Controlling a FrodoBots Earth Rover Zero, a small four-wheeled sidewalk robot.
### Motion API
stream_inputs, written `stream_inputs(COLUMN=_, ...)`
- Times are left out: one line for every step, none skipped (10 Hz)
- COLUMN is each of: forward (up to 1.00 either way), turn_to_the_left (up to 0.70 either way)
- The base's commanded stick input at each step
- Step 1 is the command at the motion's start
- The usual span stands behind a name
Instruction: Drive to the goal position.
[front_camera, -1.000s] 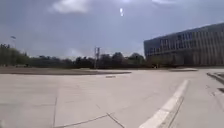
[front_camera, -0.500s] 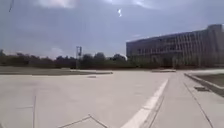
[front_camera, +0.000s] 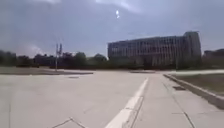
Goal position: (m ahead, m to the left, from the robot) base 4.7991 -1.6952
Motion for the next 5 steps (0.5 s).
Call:
stream_inputs(forward=0.70, turn_to_the_left=0.00)
stream_inputs(forward=0.70, turn_to_the_left=0.00)
stream_inputs(forward=0.70, turn_to_the_left=0.00)
stream_inputs(forward=0.70, turn_to_the_left=0.00)
stream_inputs(forward=0.70, turn_to_the_left=0.00)
